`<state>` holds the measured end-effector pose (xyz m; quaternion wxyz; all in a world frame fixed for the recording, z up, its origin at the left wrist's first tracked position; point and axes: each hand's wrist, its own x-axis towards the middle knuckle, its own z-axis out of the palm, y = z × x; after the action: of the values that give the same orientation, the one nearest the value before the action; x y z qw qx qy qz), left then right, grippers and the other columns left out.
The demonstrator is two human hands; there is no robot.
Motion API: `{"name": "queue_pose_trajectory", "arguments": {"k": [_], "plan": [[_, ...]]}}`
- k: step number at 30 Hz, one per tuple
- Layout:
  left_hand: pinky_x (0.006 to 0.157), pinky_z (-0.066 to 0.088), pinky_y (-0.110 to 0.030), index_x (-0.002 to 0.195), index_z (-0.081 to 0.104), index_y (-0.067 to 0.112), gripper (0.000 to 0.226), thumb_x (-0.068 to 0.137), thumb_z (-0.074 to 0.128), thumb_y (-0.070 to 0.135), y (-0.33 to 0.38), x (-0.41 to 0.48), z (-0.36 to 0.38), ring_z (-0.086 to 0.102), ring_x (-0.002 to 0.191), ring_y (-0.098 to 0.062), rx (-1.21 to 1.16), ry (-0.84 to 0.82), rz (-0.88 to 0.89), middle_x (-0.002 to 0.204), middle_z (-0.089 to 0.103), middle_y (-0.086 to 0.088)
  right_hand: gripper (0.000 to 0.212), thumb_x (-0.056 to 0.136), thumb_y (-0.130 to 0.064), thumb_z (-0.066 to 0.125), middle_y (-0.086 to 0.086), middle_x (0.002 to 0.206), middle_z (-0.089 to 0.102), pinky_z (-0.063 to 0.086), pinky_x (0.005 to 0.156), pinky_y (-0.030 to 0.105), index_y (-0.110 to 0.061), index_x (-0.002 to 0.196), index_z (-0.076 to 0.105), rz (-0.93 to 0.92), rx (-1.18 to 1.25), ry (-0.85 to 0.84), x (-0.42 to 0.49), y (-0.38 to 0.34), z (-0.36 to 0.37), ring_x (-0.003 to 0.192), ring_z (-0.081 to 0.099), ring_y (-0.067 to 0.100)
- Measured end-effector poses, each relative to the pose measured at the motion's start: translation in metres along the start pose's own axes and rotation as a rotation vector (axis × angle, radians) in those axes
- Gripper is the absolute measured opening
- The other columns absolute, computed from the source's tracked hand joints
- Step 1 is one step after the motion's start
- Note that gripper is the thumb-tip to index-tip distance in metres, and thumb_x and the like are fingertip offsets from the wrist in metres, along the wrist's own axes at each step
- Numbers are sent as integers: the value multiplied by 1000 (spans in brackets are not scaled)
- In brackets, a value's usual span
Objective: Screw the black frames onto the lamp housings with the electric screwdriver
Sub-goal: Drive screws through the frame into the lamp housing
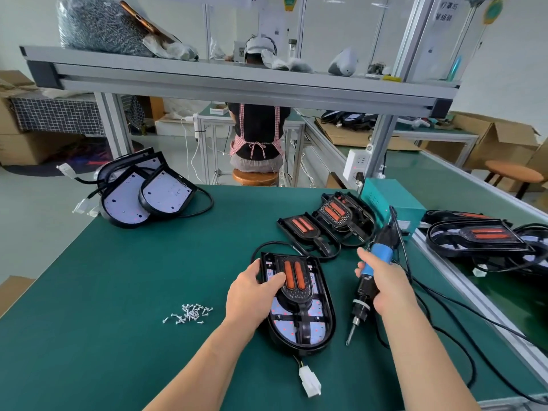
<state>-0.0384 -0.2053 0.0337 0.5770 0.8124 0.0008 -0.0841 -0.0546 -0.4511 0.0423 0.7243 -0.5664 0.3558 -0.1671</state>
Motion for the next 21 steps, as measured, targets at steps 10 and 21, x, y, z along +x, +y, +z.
{"name": "queue_pose_trajectory", "arguments": {"k": [10,21], "plan": [[58,46,-19,83,67,28,12,85,66,40,-6,-6,1,56,59,-11,10,104,102,76,71,7,38,77,-21,77,13,102,47,40,55,34,-8,93,44,-286,-574,270,-12,25,8,68,55,28],[77,54,-41,91,67,21,16,98,55,27,-13,-8,4,63,76,-28,-63,155,140,84,73,-8,65,88,-13,73,16,144,41,34,114,49,-3,145,44,-574,-732,346,-39,25,1,136,33,33]]}}
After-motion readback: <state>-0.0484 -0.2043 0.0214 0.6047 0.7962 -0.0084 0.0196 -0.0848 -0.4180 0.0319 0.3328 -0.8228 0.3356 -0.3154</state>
